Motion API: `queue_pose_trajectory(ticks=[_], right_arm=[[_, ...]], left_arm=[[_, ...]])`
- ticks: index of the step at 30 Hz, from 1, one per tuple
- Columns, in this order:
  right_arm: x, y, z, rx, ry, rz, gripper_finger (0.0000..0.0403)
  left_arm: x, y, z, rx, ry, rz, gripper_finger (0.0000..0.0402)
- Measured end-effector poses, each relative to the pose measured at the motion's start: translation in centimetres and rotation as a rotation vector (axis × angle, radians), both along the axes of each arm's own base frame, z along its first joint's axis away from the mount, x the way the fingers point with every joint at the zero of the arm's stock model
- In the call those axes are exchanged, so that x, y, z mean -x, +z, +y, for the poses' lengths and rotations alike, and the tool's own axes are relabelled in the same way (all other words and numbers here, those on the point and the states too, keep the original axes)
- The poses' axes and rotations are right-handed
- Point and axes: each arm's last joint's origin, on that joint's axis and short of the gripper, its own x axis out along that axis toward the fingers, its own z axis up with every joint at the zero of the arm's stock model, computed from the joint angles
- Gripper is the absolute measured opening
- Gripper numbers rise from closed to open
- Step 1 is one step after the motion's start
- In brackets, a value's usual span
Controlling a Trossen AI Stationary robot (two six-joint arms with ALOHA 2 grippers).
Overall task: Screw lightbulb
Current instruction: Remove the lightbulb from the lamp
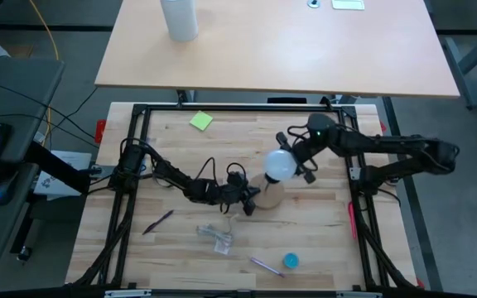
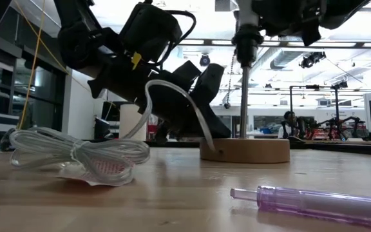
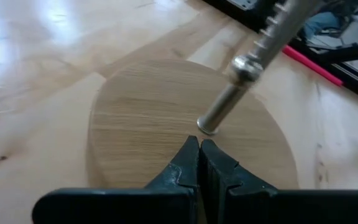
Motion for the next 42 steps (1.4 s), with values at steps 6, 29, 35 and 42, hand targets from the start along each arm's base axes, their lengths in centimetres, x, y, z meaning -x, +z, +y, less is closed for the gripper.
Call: queue_pose_trajectory(ticks=[6,29,35,42], right_arm=[[1.0,-0.1,-2.0,-0.030,0.082,-0.014,0.0158],[2.8,1.9,0.3,-0.213,-0.312,0.173,0.0307],[3.4,1.8,3.7,-0.154,-0.588,0.231,0.0308],[2.9,2.2,8.3,-0.252,-0.803,0.147,0.0309]], left_arm=[[-0.1,0.1,-0.1,0.004,-0.006,-0.007,0.0000],[0.0,0.0,-0.1,-0.009,-0.021,0.010,0.0000],[0.0,0.0,-0.1,-0.009,-0.020,0.010,0.0000],[0.0,0.0,-0.1,-0.008,-0.023,0.011,0.0000]])
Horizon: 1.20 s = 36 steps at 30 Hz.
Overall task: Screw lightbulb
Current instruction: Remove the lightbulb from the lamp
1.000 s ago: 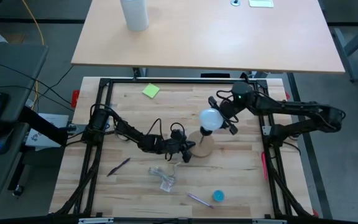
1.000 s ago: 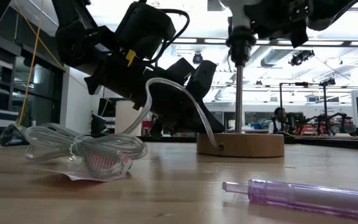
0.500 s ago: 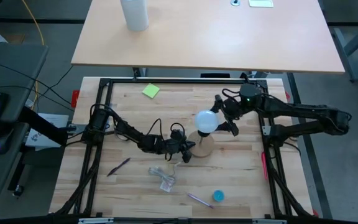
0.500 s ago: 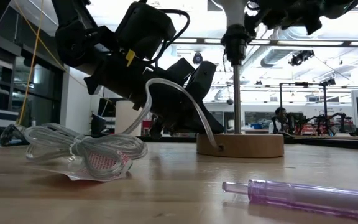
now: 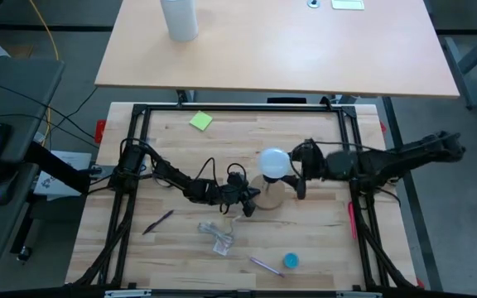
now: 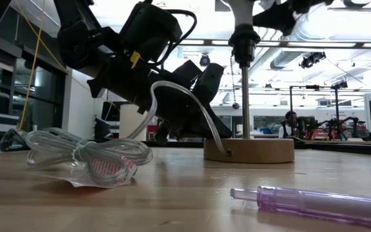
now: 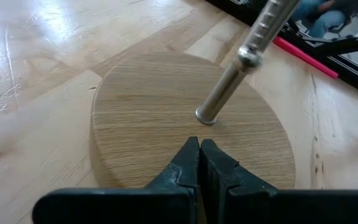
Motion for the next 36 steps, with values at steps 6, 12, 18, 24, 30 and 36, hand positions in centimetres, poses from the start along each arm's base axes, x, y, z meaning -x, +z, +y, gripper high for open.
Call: queue_pose_trajectory(ticks=[6,12,18,24,30,36], right_arm=[[-0.4,-1.4,3.0,-0.001,-0.204,0.010,0.0309],[-1.2,-2.9,5.1,0.015,-0.390,-0.039,0.0309],[-3.4,-2.9,6.1,0.077,-0.415,-0.047,0.0309],[-5.2,-2.0,6.8,0.164,-0.518,-0.011,0.0309],[-6.6,-1.7,7.4,0.157,-0.642,-0.014,0.0309],[-7.2,-2.2,7.7,0.112,-0.668,-0.005,0.0309]], left_arm=[[0.0,0.0,0.1,0.004,-0.004,0.000,0.0000],[0.0,0.0,0.1,0.006,-0.007,0.001,0.0000],[0.0,0.0,0.0,0.007,-0.009,0.000,0.0000],[0.0,0.0,0.0,0.007,-0.009,-0.001,0.0000],[0.0,0.0,0.0,0.008,-0.009,0.000,0.0000],[0.0,0.0,0.0,0.007,-0.009,-0.002,0.0000]])
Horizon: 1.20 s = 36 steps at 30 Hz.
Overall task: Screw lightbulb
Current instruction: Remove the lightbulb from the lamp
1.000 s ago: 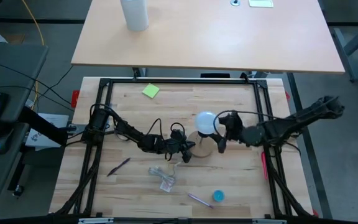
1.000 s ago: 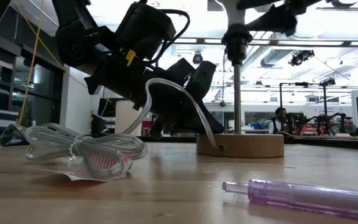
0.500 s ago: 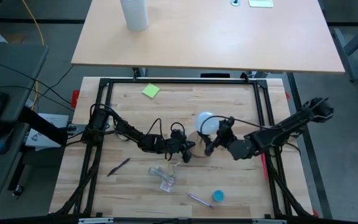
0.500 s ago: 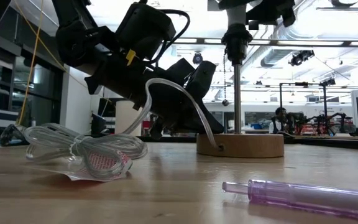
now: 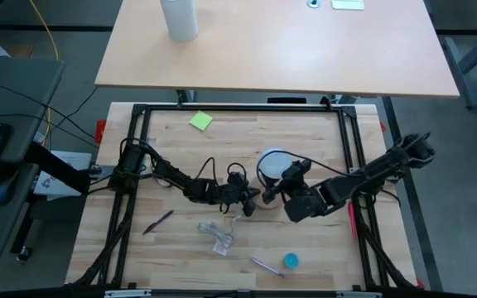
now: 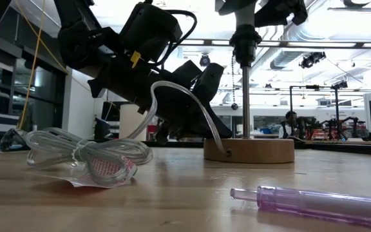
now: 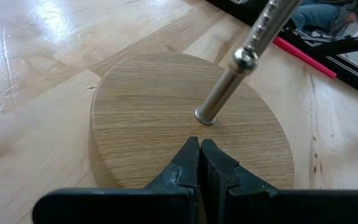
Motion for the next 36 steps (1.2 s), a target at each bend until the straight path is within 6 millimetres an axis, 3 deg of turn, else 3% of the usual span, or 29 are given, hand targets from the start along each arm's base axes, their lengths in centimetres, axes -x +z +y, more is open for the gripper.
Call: queue_pose_trajectory(ticks=[7,17,36], right_arm=[[0.5,-0.5,-0.2,-0.065,-0.034,-0.035,0.0293],[0.8,-0.8,0.1,-0.043,-0.017,0.008,0.0138],[0.4,-0.5,0.8,0.066,0.238,0.264,0.0138]], left_arm=[[0.0,0.0,0.0,0.000,0.000,0.000,0.0000],[0.0,0.0,0.0,0.001,0.000,0.000,0.0000],[0.0,0.0,0.0,0.002,-0.002,0.000,0.0000]])
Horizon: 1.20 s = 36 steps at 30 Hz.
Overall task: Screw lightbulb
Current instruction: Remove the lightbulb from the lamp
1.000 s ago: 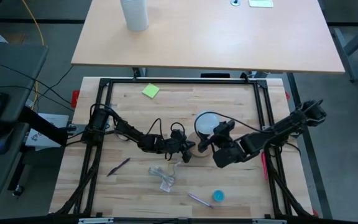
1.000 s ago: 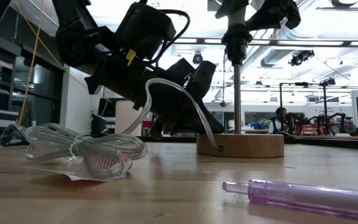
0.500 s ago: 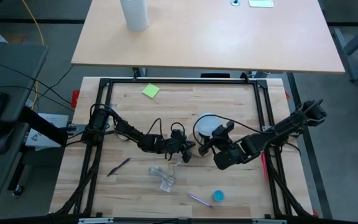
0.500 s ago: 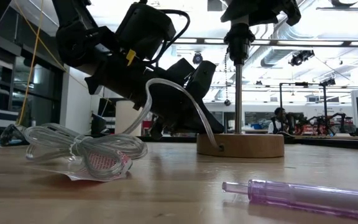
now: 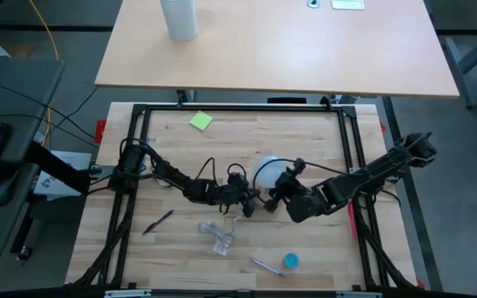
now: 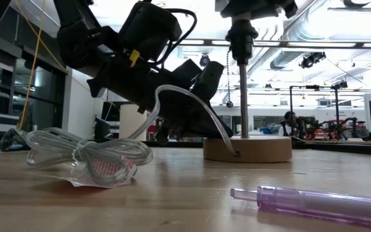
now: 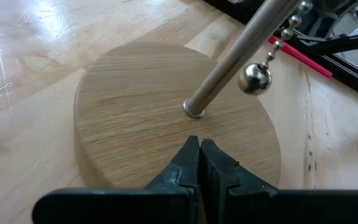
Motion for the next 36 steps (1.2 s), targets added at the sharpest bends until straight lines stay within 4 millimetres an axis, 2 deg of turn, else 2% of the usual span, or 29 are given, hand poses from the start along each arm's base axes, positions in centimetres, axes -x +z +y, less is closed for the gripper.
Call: queue_pose_trajectory(ticks=[21,25,30,36], right_arm=[[-0.4,0.4,0.5,-0.041,0.194,0.037,0.0138],[-0.5,0.0,0.1,-0.070,0.206,0.005,0.0138],[1.5,-1.6,-1.6,-0.146,0.230,-0.193,0.0138],[4.3,-1.5,-4.7,-0.211,0.365,-0.299,0.0138]], left_arm=[[0.0,0.0,-0.2,0.059,-0.047,-0.001,0.0000],[0.0,0.0,-0.2,0.060,-0.048,0.000,0.0000],[0.0,0.0,-0.3,0.060,-0.063,0.006,0.0000],[0.0,0.0,-0.3,0.060,-0.080,0.010,0.0000]])
